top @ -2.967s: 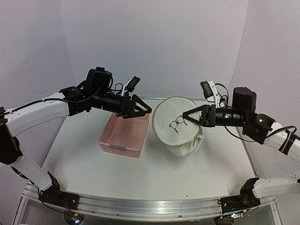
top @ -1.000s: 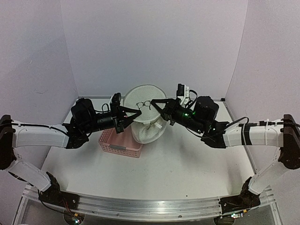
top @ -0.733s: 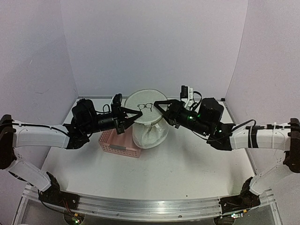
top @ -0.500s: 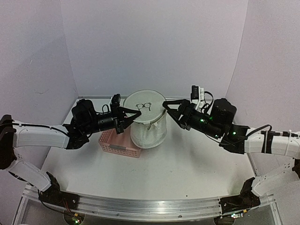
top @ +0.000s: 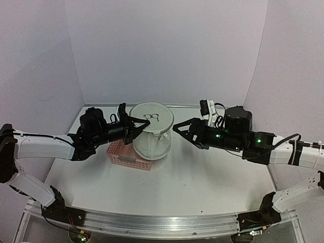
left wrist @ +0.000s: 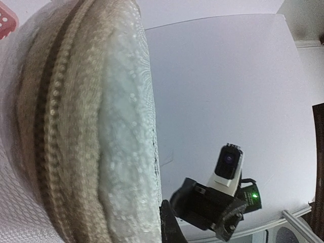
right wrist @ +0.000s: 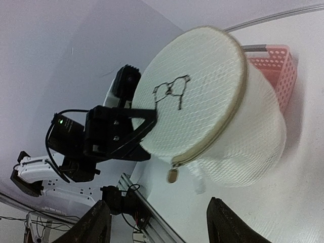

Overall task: Unzip the laundry bag and remove the bra
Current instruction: Pick up the zipper from the laundry bag.

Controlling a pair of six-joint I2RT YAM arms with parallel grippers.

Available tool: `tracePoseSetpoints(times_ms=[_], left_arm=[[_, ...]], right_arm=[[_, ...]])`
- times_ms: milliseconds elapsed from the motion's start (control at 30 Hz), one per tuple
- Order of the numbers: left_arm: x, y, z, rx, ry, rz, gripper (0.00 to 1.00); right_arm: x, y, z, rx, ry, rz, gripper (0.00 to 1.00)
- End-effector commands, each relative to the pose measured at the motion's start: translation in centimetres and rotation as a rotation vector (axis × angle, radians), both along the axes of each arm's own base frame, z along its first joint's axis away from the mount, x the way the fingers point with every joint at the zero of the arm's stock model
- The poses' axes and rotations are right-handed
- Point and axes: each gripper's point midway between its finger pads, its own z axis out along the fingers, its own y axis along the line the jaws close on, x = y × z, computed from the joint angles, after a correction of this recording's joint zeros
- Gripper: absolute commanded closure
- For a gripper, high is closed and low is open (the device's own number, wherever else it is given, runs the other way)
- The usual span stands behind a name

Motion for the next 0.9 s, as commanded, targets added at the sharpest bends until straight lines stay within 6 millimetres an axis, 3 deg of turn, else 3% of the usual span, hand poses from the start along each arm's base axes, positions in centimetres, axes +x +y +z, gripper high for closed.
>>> tracePoseSetpoints(times_ms=[0,333,667,867], left_arm=[[1.3,0.8,4.2,-0.011,-0.102,0.084,1.00],[1.6,1.3,4.6,0.029,-0.100,0.120,1.00],[1.3,1.5,4.8,0.034,-0.100,0.117,1.00],[1.2,1.3,4.9,0.034,-0.099,0.103,1.00]], right_arm=[[-1.6,2.9,2.9,0.025,-0.018,0.102,0.35],[-0.1,7.0,1.5,-0.028,0.046,0.090,0.44],[1.7,7.4,-1.3,-0.116,0.070,0.012,0.51],[2.1,7.9,-2.1,-0.135,0.076,0.006,0.53]])
